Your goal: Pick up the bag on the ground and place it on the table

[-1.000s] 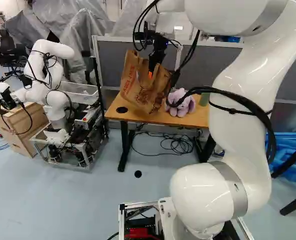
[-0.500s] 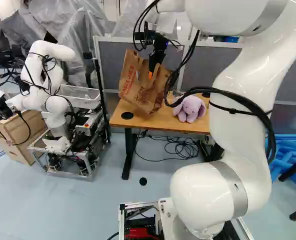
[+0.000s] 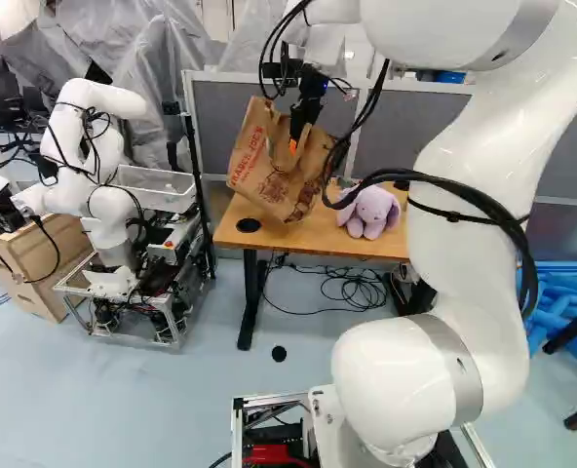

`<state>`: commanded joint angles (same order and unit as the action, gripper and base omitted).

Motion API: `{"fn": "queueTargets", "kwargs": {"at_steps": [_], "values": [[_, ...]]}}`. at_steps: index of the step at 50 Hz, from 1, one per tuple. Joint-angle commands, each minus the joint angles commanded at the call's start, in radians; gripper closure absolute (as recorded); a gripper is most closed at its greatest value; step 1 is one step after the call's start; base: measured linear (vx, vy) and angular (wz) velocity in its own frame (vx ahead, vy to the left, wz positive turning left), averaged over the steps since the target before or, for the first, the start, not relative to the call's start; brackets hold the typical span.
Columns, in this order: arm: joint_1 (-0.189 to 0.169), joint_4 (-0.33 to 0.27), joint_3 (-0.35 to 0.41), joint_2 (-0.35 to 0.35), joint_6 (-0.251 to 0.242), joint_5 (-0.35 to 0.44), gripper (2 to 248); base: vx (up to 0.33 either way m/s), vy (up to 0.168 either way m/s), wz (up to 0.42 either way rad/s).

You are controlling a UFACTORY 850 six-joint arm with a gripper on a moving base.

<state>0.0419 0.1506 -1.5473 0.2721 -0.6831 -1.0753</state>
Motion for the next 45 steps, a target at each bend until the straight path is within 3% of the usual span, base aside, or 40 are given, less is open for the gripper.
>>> {"fn": "queueTargets", "kwargs": {"at_steps": [13,45], "values": [[-0.001,0.0,-0.044,0.047,0.0,0.0,225,0.0,0.0,0.0],[-0.005,0.0,-0.216,0.252,0.0,0.0,225,0.0,0.0,0.0]]}}
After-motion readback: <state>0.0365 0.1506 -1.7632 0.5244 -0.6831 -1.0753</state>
